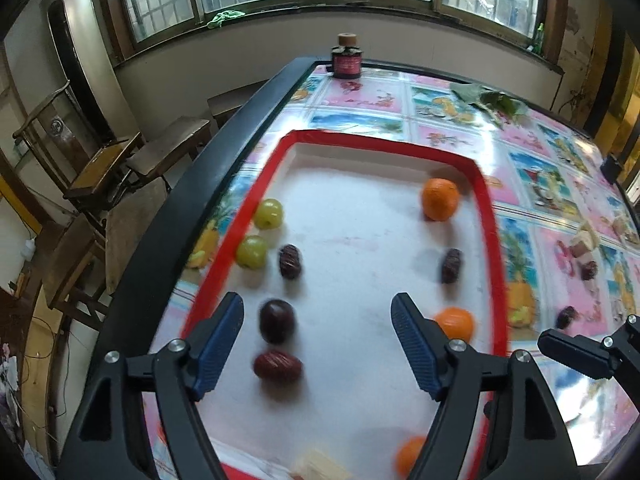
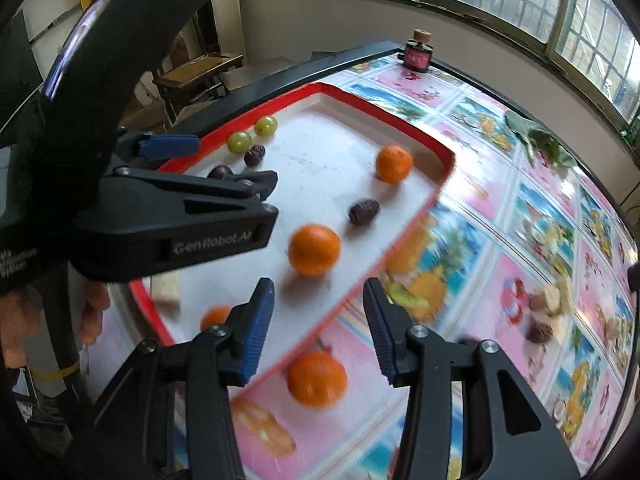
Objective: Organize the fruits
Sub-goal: 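Grasp a red date with the right gripper while the left gripper grasps a dark date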
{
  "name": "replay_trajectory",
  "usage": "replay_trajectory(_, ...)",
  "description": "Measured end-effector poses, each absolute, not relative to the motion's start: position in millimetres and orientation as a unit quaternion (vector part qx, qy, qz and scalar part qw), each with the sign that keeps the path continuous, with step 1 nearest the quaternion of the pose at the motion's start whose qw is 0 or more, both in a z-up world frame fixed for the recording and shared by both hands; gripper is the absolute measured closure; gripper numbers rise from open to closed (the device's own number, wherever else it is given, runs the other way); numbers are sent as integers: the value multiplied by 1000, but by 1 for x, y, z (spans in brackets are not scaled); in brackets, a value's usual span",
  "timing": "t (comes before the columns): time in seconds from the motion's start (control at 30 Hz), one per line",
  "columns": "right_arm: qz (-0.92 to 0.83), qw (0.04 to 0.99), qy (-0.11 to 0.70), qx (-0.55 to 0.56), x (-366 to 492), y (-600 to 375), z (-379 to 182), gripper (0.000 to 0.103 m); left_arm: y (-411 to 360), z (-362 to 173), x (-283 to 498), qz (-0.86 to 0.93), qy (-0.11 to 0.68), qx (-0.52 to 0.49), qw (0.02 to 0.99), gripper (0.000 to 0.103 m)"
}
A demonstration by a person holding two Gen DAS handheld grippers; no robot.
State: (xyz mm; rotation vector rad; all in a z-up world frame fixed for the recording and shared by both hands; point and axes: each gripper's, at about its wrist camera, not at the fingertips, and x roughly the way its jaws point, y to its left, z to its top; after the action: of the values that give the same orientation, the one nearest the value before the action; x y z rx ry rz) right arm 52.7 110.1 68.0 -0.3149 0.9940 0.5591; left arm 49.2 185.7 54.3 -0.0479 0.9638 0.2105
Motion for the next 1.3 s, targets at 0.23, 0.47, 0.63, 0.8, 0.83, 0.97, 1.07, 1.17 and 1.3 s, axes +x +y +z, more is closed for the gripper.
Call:
replay_trajectory(0.23, 242, 838, 473, -124, 28, 48, 73, 55, 136, 62, 37, 80, 457, -25, 886, 27)
replay_trajectory(0.47, 195, 846, 489, -88, 14, -36, 63, 55, 64, 59, 35, 36, 464, -18, 885, 27)
replay_trajectory(0.63, 155, 849, 502, -59, 7, -98, 55, 55, 21, 50, 50, 11, 476, -10, 879, 27)
replay_trajectory(0.8, 130, 850, 510, -25, 2, -151, 46, 55, -9, 37, 66, 3, 484, 15, 875, 27)
replay_trajectory(0.83, 127, 850, 511, -21, 1, -158, 45, 55, -12, 34, 67, 3, 485, 20, 874, 27)
replay_trajectory(0.97, 120, 849, 515, -4, 7, -181, 38, 55, -16, 19, 74, 4, 494, 21, 869, 28)
replay_trajectory(1.07, 123, 847, 517, 9, 14, -192, 34, 55, -12, 14, 76, -4, 496, 14, 868, 36)
replay_trajectory(1.17, 128, 847, 515, 12, 25, -194, 33, 55, -8, 13, 76, -20, 489, -1, 872, 48)
replay_trajectory(1.3, 144, 852, 503, 13, 49, -187, 38, 55, -4, 15, 75, -36, 479, -7, 877, 73)
